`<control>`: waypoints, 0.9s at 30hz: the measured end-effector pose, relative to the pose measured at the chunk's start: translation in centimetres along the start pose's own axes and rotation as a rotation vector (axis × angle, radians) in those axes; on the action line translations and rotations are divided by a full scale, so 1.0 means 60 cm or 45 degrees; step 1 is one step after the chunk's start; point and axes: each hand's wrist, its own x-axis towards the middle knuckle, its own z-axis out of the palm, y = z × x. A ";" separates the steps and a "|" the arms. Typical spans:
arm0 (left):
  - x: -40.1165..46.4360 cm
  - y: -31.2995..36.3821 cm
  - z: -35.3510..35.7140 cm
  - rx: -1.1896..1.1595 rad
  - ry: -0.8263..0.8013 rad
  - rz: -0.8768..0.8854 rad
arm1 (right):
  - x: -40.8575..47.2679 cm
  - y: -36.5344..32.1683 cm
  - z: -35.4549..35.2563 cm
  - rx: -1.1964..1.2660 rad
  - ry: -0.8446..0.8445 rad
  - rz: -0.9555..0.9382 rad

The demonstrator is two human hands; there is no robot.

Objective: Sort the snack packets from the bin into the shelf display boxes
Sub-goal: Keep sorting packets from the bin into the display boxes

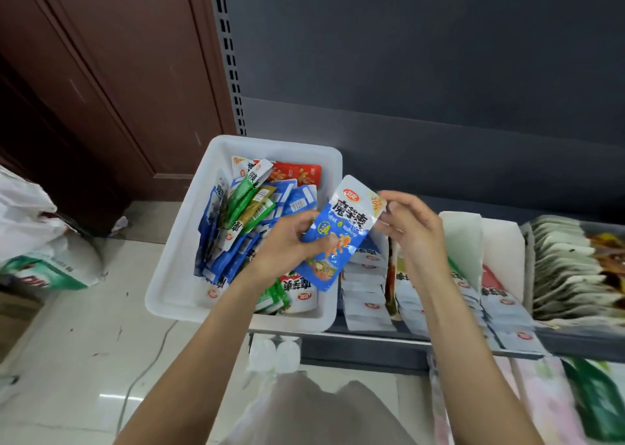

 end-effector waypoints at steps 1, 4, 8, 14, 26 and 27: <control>0.000 -0.002 0.005 0.046 0.017 0.004 | -0.001 0.002 -0.004 -0.020 -0.014 0.052; 0.005 -0.005 0.018 0.301 0.038 0.110 | -0.005 0.010 -0.027 -0.257 -0.047 0.083; 0.020 0.009 0.053 0.596 0.047 0.370 | -0.019 -0.008 -0.064 -0.406 0.094 -0.139; 0.079 -0.010 0.102 0.996 0.180 0.705 | -0.034 -0.008 -0.108 -1.051 0.250 -0.704; 0.052 -0.052 0.049 1.408 0.128 0.758 | 0.004 0.084 -0.059 -1.925 -0.311 -0.570; 0.042 -0.055 0.041 1.423 0.073 0.751 | 0.003 0.085 -0.064 -1.940 -0.395 -0.548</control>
